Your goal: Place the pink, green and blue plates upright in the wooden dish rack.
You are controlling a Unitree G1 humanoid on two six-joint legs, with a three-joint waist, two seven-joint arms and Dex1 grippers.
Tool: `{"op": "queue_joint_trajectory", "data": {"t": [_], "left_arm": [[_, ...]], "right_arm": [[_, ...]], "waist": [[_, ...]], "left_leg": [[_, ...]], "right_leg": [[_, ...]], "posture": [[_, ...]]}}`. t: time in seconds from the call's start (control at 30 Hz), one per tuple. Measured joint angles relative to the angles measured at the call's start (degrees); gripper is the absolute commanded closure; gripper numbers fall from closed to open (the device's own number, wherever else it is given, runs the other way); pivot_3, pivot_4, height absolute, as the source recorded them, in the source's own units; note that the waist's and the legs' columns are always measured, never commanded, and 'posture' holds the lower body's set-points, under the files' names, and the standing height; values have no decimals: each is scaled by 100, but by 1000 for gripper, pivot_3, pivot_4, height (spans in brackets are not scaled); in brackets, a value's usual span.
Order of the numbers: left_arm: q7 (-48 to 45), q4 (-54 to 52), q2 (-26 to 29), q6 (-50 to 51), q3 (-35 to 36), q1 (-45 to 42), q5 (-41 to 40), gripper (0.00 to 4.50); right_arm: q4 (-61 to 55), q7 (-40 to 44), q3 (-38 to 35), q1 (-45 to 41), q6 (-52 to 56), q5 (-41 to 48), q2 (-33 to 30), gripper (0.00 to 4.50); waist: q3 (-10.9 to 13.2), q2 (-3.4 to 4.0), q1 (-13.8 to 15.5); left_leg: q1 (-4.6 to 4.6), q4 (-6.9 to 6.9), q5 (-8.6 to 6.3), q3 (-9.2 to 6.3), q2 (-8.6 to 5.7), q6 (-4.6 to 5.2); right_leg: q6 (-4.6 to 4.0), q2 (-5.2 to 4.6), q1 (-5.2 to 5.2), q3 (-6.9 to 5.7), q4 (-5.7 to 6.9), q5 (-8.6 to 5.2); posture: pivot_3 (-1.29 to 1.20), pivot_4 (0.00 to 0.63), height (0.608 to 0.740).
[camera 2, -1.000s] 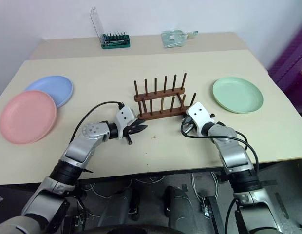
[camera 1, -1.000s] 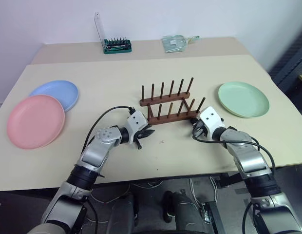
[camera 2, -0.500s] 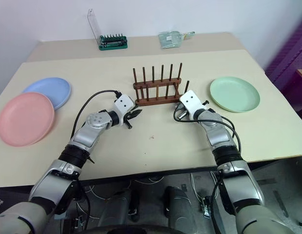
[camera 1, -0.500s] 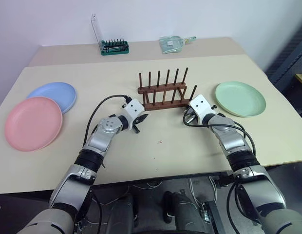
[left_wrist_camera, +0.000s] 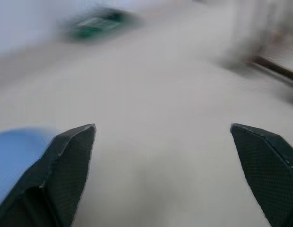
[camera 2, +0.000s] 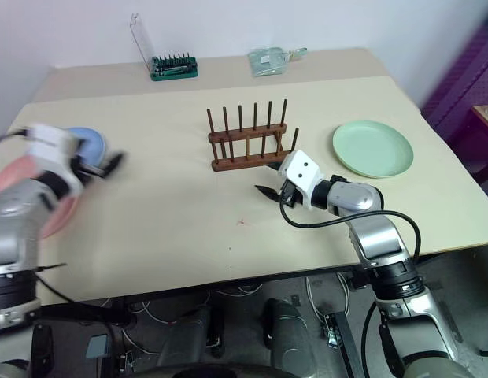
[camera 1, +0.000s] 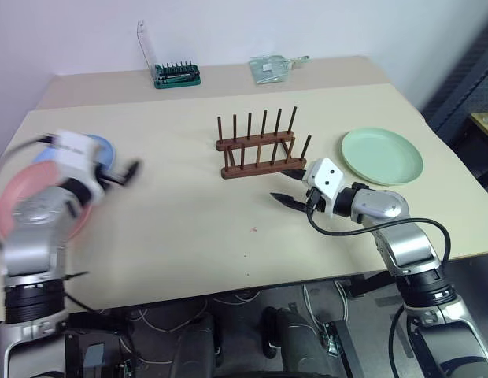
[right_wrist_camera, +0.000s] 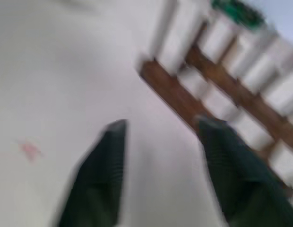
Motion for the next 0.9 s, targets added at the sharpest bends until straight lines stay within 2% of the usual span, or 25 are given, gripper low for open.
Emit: {"op": "queue_joint_trajectory", "data": {"t": [0.1,0.13,0.23,0.43,0.63,0.9], "left_arm": [[670,-243,-60,481,1426,-16,-572,0],[764,-269,-48,561,1696,119,-618,0],[983,-264,9,730,2253,1064,-580,0],[1477,-242,-600,1089,3406,2161,-846,0],[1542,-398,-1289,1388,3435,2574,-1358,0],[1708,-427,-1306,1349,3218,2348,-1803,0]], "right_arm": [[88,87,136,-166,52,-15,64,796],[128,117,167,-196,37,-22,73,796],[395,215,296,-320,-107,-80,121,796],[774,437,466,-587,-390,-131,323,796],[1065,560,517,-765,-603,-172,499,796],[1107,576,516,-782,-638,-204,519,796]], "waist": [[-1,-1,22],[-1,0,22],[-2,-4,11],[-2,-40,36],[-6,-49,97],[-5,-48,110]], "left_leg": [[-3,-3,-4,6,-11,6],[-2,-3,-8,11,-14,8],[-2,-3,-11,16,-15,5],[-1,1,-21,6,-7,-18],[-5,1,-23,1,-8,-20],[-6,-1,-24,6,-6,-22]], "right_leg": [[7,-10,2,0,-6,0],[11,-14,3,2,-6,-1],[12,-15,1,2,-7,-2],[2,-18,3,-4,-11,-4],[0,-39,3,-17,-19,-3],[0,-37,2,-16,-19,-4]], "posture": [[0,150,730],[0,150,730],[0,150,730],[0,150,730],[0,150,730],[0,150,730]]}}
